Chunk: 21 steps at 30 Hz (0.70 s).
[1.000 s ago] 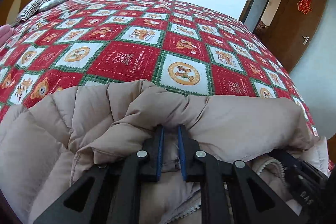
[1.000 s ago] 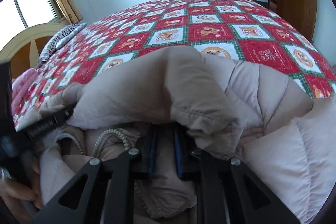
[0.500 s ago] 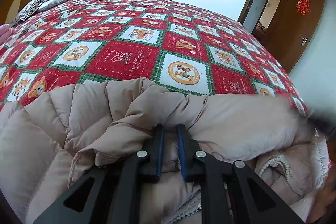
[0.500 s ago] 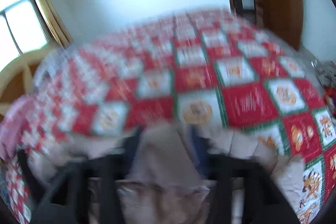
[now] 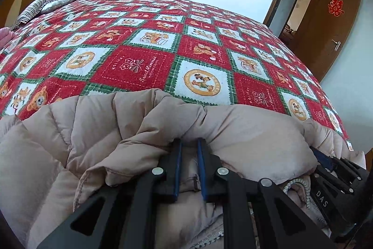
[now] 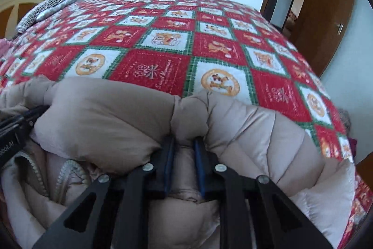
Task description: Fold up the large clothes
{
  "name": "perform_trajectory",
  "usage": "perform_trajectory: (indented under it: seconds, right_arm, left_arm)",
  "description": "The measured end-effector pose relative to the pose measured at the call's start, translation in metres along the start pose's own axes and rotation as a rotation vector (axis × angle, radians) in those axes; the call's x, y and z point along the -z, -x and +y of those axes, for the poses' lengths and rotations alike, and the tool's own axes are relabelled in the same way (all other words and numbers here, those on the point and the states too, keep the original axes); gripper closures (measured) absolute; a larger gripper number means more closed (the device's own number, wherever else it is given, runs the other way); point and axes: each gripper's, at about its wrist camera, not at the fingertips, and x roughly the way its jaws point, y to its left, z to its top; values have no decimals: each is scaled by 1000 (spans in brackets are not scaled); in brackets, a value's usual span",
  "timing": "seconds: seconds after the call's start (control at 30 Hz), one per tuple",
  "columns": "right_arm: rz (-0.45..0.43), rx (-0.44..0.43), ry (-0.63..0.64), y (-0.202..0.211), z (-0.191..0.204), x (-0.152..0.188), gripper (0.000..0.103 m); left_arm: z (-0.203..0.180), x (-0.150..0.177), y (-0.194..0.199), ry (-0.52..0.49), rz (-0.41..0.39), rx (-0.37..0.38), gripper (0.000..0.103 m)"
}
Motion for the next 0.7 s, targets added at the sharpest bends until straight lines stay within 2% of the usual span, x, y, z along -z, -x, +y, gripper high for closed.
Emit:
perform_trajectory:
  seconds: [0.13,0.2,0.23,0.27,0.3,0.33,0.37,0.4,0.43,0.47,0.5,0.6,0.7]
  right_arm:
    - [-4,44,7,4,2,-1,79]
    - [12,89,22,12,5,-2,61]
    - [22,102,32,22,4,-1,57]
    - [7,94,32,36,2,2,47]
    - [-46,54,13,62,-4,9,32]
    - [-86,26,0,79,-7,14,25]
    - [-131,-1,-10,100,-11,20,14]
    - [-174,-17,-17,124,-13,29,11]
    - [-208,-28,-19,152,-16,41,11]
    - [-223,-42,-19,172,-17,50,11]
    - [-234,-56,-16,191,-18,60,11]
    - [-279,-67,-15,251,-29,99,11]
    - [-325,-58,-30,317,-50,152,9]
  left_arm:
    - [-2,0,2,-11,1,-14,89]
    - [-2,0,7,-8,16,-4,89]
    - [1,0,14,-1,30,9,89]
    - [4,2,27,13,37,30,89]
    - [7,4,39,27,30,50,89]
    - [13,10,60,48,9,72,89]
    - [16,15,76,57,-6,84,84]
    - [19,21,91,59,-17,99,74]
    - [23,29,109,56,-26,115,67]
    - [27,41,132,50,-39,119,51]
    - [30,52,154,38,-57,116,40]
    - [43,88,216,-25,-127,116,22]
    - [65,132,268,-71,-153,84,20]
